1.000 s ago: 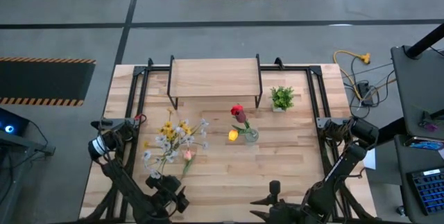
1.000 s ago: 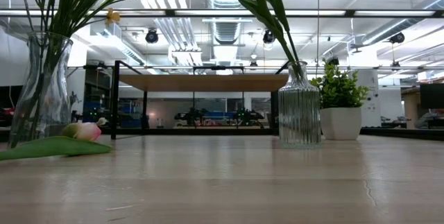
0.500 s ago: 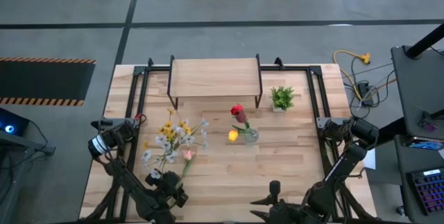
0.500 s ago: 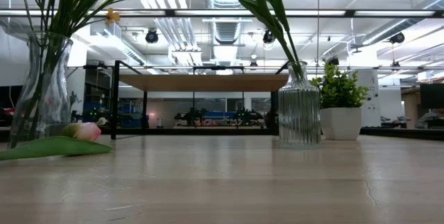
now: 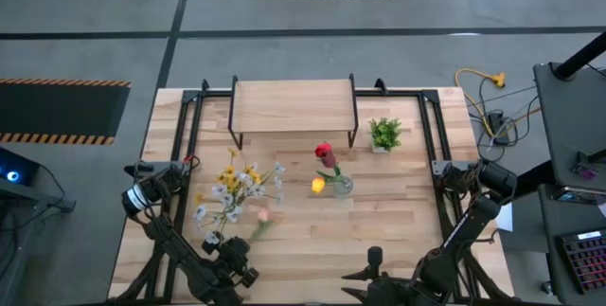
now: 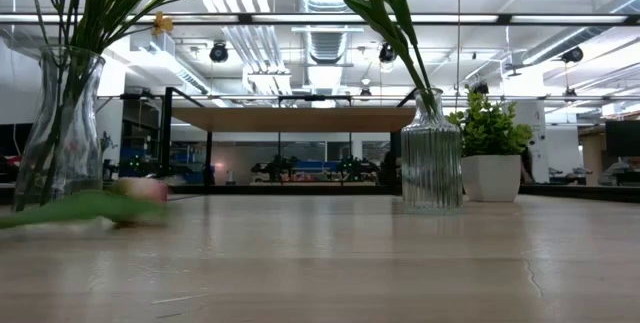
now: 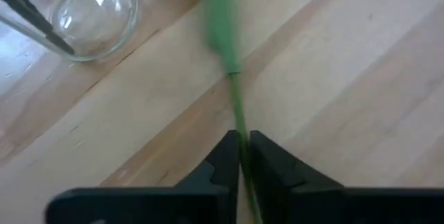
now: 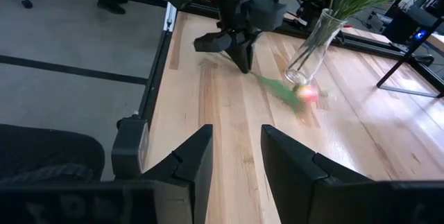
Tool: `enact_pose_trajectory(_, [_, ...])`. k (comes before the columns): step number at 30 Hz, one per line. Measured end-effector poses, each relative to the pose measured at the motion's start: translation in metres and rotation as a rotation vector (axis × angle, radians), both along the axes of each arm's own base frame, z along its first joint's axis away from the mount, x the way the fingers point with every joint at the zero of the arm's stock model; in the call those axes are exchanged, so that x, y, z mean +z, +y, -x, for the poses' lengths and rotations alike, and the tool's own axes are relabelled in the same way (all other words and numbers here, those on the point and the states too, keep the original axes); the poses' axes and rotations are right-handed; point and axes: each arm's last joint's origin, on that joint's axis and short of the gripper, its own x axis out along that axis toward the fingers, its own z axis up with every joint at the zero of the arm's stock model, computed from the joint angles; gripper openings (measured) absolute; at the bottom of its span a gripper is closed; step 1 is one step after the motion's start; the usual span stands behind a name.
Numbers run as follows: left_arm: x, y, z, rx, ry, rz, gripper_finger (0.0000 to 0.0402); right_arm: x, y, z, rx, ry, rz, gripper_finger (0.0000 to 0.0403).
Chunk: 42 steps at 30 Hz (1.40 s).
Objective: Pick and place flowers into a vace then onto a shelf
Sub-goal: Put the pink tulip into the top transparent vase
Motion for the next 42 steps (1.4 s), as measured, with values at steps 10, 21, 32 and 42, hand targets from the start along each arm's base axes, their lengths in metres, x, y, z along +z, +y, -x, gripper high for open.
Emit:
enact_pose_trajectory(10, [0.034, -0.014, -0.003, -0.133, -0.086, 0.024, 0.0001, 0.0, 0.0, 0.0, 0.0, 0.0, 0.001, 0.0111])
enact_pose_trajectory(21, [0.08, -0.042, -0.014, -0.389, -0.384, -0.148, 0.0001, 0.0, -0.001, -0.001, -0.003, -0.001, 0.002, 0.0111])
enact_pose_trajectory(32, [0.098, -0.056, -0.024, -0.532, -0.552, -0.379, 0.0, 0.002, -0.019, -0.024, -0.113, -0.041, 0.003, 0.0136])
enact_pose_trajectory(42, [0.103, -0.053, -0.025, -0.474, -0.64, -0.588, 0.0, 0.018, -0.028, -0.049, -0.118, -0.152, -0.026, 0.0237])
